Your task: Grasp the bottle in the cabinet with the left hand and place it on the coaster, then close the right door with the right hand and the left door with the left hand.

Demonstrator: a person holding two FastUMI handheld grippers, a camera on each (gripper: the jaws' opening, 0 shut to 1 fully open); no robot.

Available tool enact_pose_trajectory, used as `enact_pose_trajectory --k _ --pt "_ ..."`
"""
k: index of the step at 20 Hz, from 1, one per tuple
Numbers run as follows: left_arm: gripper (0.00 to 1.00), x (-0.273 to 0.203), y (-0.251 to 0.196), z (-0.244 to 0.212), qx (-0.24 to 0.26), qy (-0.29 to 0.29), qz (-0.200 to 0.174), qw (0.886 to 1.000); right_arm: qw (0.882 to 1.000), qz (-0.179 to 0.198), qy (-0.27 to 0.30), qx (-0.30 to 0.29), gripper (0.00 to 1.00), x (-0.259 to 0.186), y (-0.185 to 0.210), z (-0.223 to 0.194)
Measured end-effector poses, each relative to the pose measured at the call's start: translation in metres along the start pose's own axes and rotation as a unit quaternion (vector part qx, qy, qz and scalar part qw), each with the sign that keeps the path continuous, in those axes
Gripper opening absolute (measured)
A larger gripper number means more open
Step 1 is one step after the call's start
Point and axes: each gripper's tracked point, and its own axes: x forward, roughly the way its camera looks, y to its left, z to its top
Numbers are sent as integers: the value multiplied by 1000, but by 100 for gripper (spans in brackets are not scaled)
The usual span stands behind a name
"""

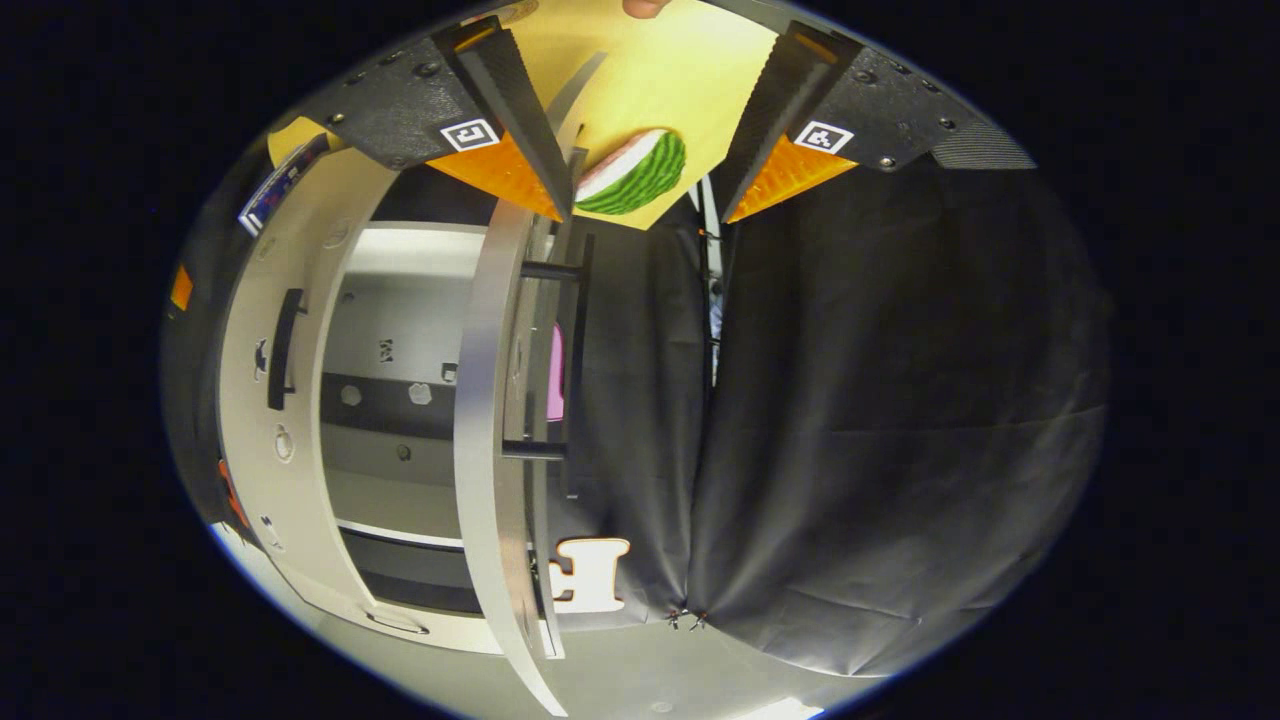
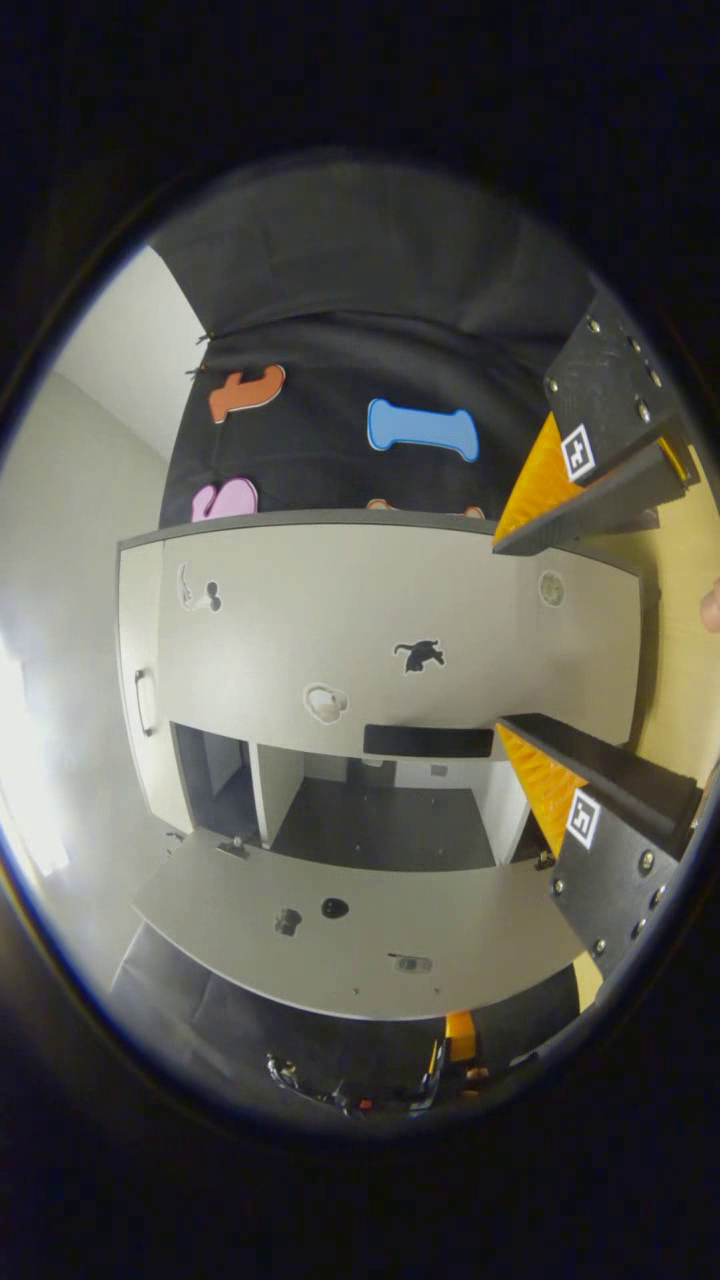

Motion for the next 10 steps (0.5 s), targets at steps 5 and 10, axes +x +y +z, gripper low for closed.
enact_pose_trajectory --k 5,10 --pt "92 -2 -47 0 13 0 -55 998 1000 -2 -2 -7 96 -11 -4 2" --pt "91 0 -89 -1 12 -1 -109 994 1000 -17 -7 -4 96 -19 -16 6"
